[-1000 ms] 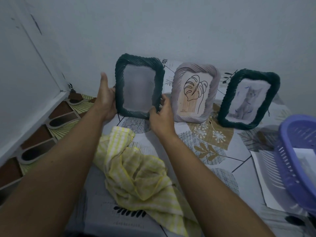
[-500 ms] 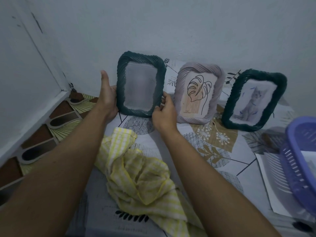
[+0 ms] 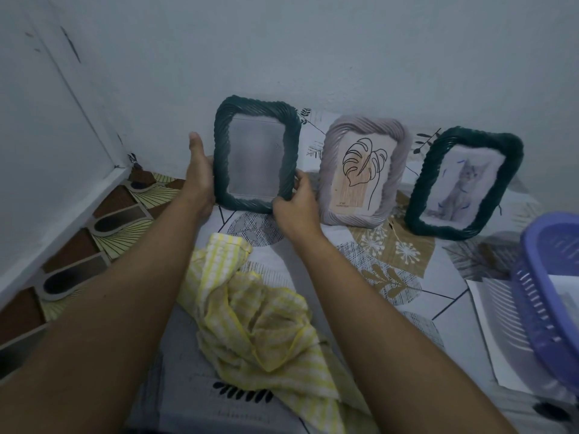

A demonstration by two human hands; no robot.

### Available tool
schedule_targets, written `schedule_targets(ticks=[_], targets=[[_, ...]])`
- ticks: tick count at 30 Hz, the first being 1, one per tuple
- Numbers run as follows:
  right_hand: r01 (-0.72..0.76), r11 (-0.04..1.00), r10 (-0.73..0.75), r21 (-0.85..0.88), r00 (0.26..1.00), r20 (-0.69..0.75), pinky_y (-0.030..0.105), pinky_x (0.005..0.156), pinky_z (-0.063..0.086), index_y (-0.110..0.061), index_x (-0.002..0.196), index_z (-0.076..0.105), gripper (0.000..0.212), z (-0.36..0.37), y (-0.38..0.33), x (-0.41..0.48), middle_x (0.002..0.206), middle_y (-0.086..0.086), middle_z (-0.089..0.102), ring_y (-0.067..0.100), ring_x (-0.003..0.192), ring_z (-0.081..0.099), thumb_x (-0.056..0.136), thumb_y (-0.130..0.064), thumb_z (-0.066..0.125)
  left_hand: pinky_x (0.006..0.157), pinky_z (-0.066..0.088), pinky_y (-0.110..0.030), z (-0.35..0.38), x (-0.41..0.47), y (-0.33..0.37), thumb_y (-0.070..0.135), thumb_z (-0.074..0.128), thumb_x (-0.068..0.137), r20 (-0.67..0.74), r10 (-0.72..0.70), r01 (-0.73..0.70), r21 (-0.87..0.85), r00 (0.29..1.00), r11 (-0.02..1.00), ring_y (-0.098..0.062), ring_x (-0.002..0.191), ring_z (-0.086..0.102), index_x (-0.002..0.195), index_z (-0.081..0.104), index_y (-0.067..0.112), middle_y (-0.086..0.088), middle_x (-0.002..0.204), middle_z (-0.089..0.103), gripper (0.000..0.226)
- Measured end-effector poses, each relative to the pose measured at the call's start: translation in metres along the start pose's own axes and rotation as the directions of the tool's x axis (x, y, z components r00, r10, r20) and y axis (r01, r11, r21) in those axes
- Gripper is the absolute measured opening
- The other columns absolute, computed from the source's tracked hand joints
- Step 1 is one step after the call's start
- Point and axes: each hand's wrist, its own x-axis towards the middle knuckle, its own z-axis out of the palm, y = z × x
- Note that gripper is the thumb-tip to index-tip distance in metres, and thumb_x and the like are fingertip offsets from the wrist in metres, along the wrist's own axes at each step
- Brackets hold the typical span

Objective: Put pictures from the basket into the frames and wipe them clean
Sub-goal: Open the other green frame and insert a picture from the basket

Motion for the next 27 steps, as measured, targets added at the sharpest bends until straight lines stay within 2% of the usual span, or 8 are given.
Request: schedule_targets(ticks=[5,8,11,14,17,21,23,27], targets=[[-0.053,0.999,0.053,-0.004,0.998,0.036,0.025,0.079,0.043,-0.024,0.123,0.045,0.042,-0.003,-0.007,-0.007,0.112,-0.003,0.062,0.019,0.104,0.060,0.088,-0.005,0.058,0.095,0.053,-0.047,-0.007,0.006,-0.001,0.078,0.015,0.086,-0.265,0.040,0.004,0.163,0.963,0.987,-0.028,0.098,0.068,0.093,0.073,0.019,-0.008,0.104,0.073,0.084],[-0.061,0.998,0.061,-0.001,0.997,0.042,0.025,0.078,0.044,-0.024,0.116,0.044,0.038,-0.005,-0.014,-0.012,0.116,0.003,0.064,0.021,0.104,0.061,0.085,-0.005,0.058,0.096,0.048,-0.041,0.000,-0.003,0.001,0.057,0.018,0.099,-0.368,0.148,0.007,0.388,0.918,0.921,-0.027,0.102,0.060,0.103,0.069,0.010,-0.009,0.113,0.065,0.069],[-0.049,0.999,0.048,0.021,0.997,0.058,0.026,0.077,0.044,-0.026,0.115,0.042,0.039,-0.008,-0.024,-0.020,0.118,0.003,0.063,0.020,0.105,0.060,0.086,-0.006,0.058,0.084,0.040,-0.033,0.007,-0.016,0.001,0.034,0.037,0.101,-0.397,0.327,-0.089,0.510,0.858,0.855,-0.025,0.102,0.054,0.107,0.061,0.007,-0.009,0.117,0.057,0.037],[-0.042,0.998,0.038,0.049,0.996,0.077,0.032,0.088,0.049,-0.019,0.127,0.043,0.045,-0.012,-0.034,-0.031,0.125,0.001,0.059,0.018,0.111,0.058,0.085,-0.011,0.058,0.090,0.043,-0.035,0.006,-0.030,-0.004,0.021,0.053,0.092,-0.368,0.466,-0.181,0.596,0.804,0.783,-0.029,0.107,0.053,0.112,0.057,0.006,-0.014,0.122,0.051,0.025],[-0.046,0.995,0.039,0.090,0.996,0.077,0.034,0.099,0.046,-0.016,0.143,0.040,0.057,-0.021,-0.043,-0.044,0.129,-0.009,0.051,0.011,0.114,0.053,0.089,-0.012,0.057,0.086,0.045,-0.036,0.014,-0.054,-0.003,0.015,0.059,0.086,-0.255,0.622,-0.317,0.684,0.740,0.657,-0.026,0.098,0.053,0.106,0.058,0.009,-0.009,0.108,0.050,0.021],[-0.007,0.982,0.011,0.189,1.000,-0.022,0.028,0.088,0.050,-0.021,0.113,0.060,0.026,-0.052,-0.046,-0.061,0.112,-0.005,0.063,0.005,0.095,0.058,0.093,-0.006,0.057,0.067,0.032,-0.022,0.039,-0.094,-0.002,0.009,0.061,0.083,0.003,0.700,-0.465,0.749,0.714,0.471,-0.016,0.079,0.049,0.089,0.061,0.012,-0.004,0.084,0.056,0.007],[-0.008,0.975,0.027,0.221,0.996,-0.083,0.025,0.078,0.048,-0.023,0.101,0.064,0.019,-0.071,-0.044,-0.069,0.103,-0.002,0.066,0.008,0.089,0.060,0.093,-0.008,0.057,0.062,0.030,-0.019,0.057,-0.112,-0.002,0.008,0.062,0.082,0.158,0.658,-0.536,0.731,0.736,0.423,-0.015,0.072,0.052,0.085,0.063,0.013,-0.002,0.077,0.059,0.006],[-0.054,0.969,0.096,0.240,0.981,-0.167,0.031,0.086,0.052,-0.023,0.097,0.063,0.020,-0.119,-0.034,-0.081,0.104,0.000,0.066,0.012,0.094,0.061,0.093,-0.005,0.055,0.065,0.034,-0.020,0.103,-0.138,-0.007,0.014,0.067,0.082,0.508,0.501,-0.683,0.680,0.701,0.266,-0.016,0.077,0.054,0.088,0.067,0.017,0.003,0.082,0.060,0.006]])
